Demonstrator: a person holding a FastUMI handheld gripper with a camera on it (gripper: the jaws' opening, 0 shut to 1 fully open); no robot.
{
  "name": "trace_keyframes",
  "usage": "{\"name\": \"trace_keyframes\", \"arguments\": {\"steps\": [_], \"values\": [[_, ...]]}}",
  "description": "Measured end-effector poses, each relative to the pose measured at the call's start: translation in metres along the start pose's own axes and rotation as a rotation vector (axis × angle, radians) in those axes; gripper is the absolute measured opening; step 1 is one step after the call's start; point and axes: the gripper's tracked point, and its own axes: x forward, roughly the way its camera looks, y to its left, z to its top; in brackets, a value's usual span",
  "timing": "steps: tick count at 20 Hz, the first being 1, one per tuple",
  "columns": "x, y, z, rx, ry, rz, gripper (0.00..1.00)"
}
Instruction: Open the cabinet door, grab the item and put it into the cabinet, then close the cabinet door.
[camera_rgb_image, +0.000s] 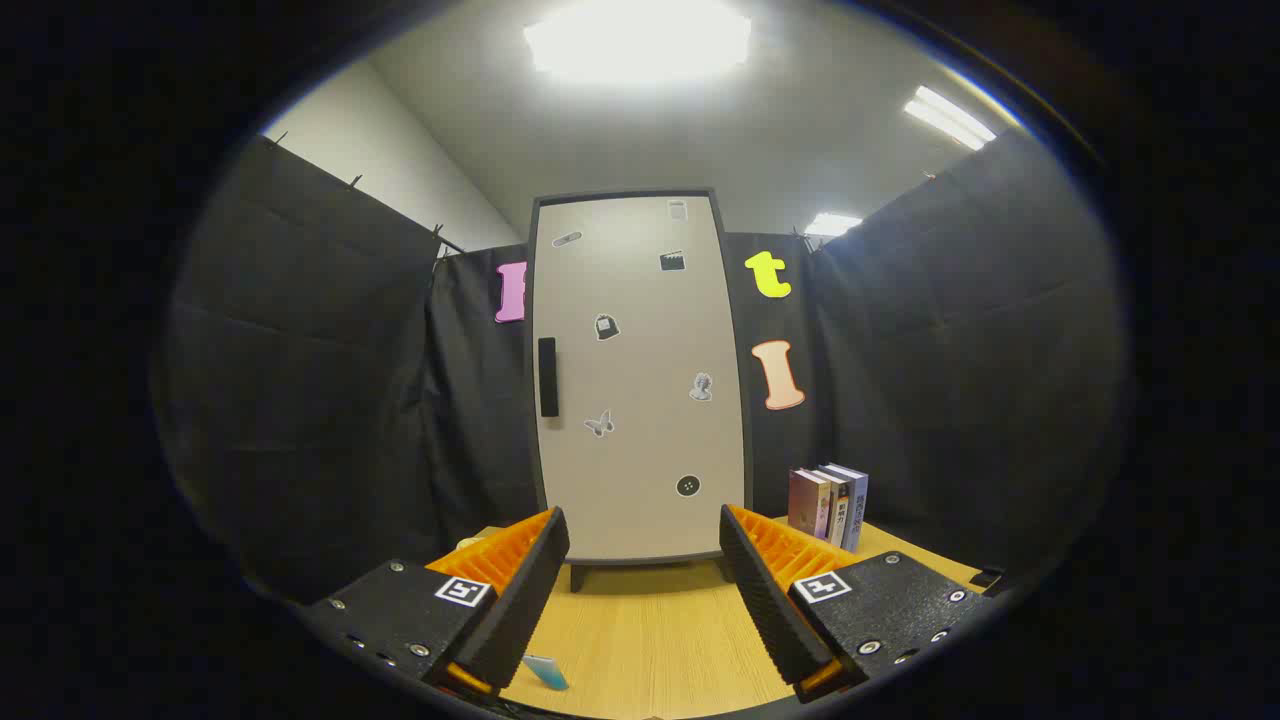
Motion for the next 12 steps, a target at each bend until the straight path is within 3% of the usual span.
{"name": "trace_keyframes", "arguments": {"steps": [12], "values": [[-0.0001,-0.0092,-0.0031,-0.014,-0.006,-0.019,0.94]]}}
